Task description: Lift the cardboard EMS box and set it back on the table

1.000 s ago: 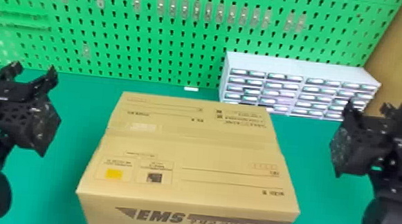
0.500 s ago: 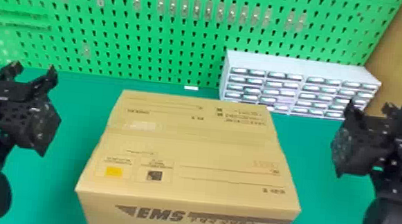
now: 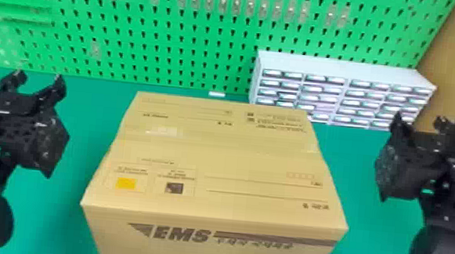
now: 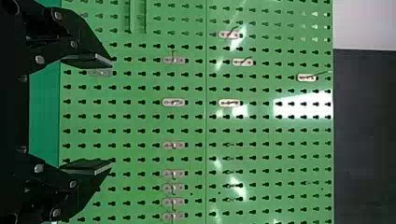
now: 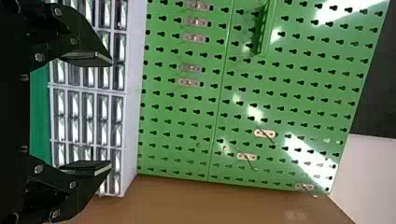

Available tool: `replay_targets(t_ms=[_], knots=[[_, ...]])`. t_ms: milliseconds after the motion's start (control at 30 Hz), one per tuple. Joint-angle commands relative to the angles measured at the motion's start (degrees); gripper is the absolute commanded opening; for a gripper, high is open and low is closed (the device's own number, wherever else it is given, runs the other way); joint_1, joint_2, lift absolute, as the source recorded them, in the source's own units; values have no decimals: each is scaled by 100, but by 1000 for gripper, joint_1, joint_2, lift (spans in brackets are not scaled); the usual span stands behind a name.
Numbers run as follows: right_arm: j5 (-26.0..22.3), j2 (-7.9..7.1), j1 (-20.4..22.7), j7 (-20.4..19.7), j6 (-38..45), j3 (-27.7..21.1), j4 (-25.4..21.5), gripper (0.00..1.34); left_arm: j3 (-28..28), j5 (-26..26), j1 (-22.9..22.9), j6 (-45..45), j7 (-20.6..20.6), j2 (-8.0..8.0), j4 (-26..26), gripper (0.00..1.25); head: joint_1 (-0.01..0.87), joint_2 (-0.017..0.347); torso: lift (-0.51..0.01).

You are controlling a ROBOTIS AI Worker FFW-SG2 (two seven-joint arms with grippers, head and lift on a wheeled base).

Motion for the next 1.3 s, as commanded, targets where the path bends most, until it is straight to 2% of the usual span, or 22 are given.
replay_targets(t_ms=[0,900,1267], knots=[[0,19,5,0,-2,-16,0,856,0,0,-9,0,0,0,0,764,678,-14,-47],[0,54,-12,0,-195,-7,27,856,0,18,-9,0,0,0,0,764,678,-14,-100],[-167,28,-12,0,-309,-25,132,856,88,44,9,0,0,0,9,764,678,-14,-93]])
